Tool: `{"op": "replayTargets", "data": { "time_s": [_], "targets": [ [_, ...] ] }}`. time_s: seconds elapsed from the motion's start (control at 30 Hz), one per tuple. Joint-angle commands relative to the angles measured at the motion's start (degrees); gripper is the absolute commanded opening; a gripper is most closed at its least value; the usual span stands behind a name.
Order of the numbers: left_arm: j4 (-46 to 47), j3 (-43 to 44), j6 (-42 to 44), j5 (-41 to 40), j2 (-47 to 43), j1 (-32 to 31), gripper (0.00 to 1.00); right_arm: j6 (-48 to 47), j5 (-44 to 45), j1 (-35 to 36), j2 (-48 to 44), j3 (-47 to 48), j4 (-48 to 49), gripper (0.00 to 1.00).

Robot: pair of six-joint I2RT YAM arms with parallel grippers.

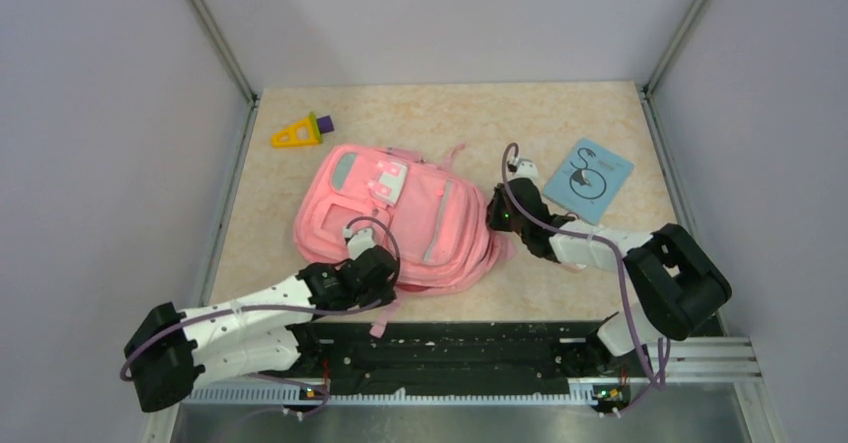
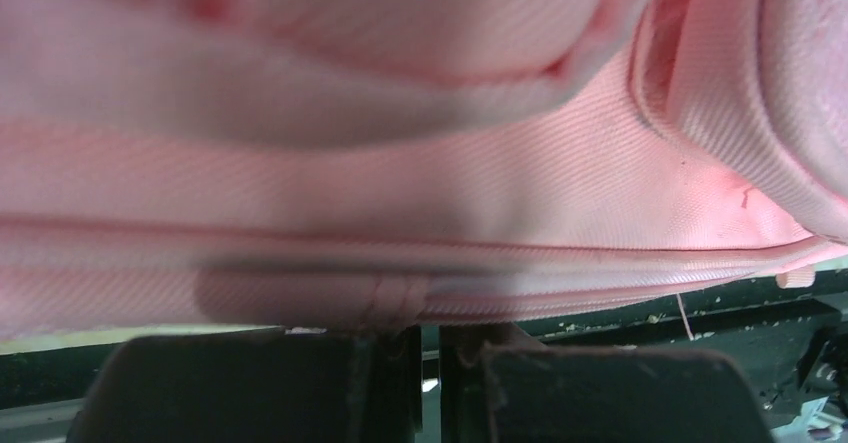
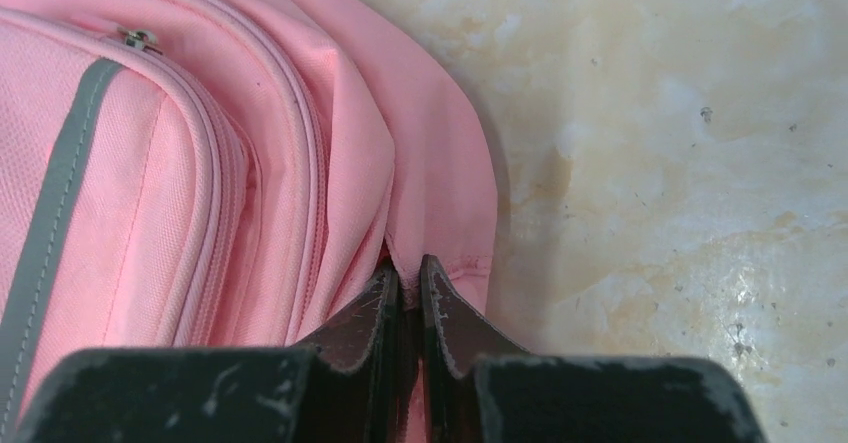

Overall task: Pack the student bag
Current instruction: Zip the student bag at the center of the board.

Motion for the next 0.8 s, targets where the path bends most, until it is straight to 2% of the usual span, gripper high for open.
{"op": "replayTargets", "data": {
  "time_s": [0.0,0.3,0.5,0.63,0.77],
  "targets": [
    [10.1,6.2,0.2,3.5,4.9,-3.2,0.00,3.5,-1.7,1.9,-0.8,-1.9,4.4,0.00],
    [14.7,14.7,5.5,1.5,14.9,-5.1,0.00,5.4,1.7,3.5,-1.6,-5.3,9.3,0.00],
    [11.9,20.8,11.8,-2.5,20.3,-3.2,0.00,-0.3,2.1,2.1,-2.1,-1.5,2.6,0.01],
    [12.0,18.8,14.3,-2.5,17.8,-0.4,0.00,-3.7,-1.7,-0.1,-3.6,1.5,-2.6,0.11],
    [11.0,14.8,17.2,-0.5,11.0,4.2,0.00,-6.2,-3.3,-0.2,-6.8,3.5,-8.0,0.32]
  ]
}}
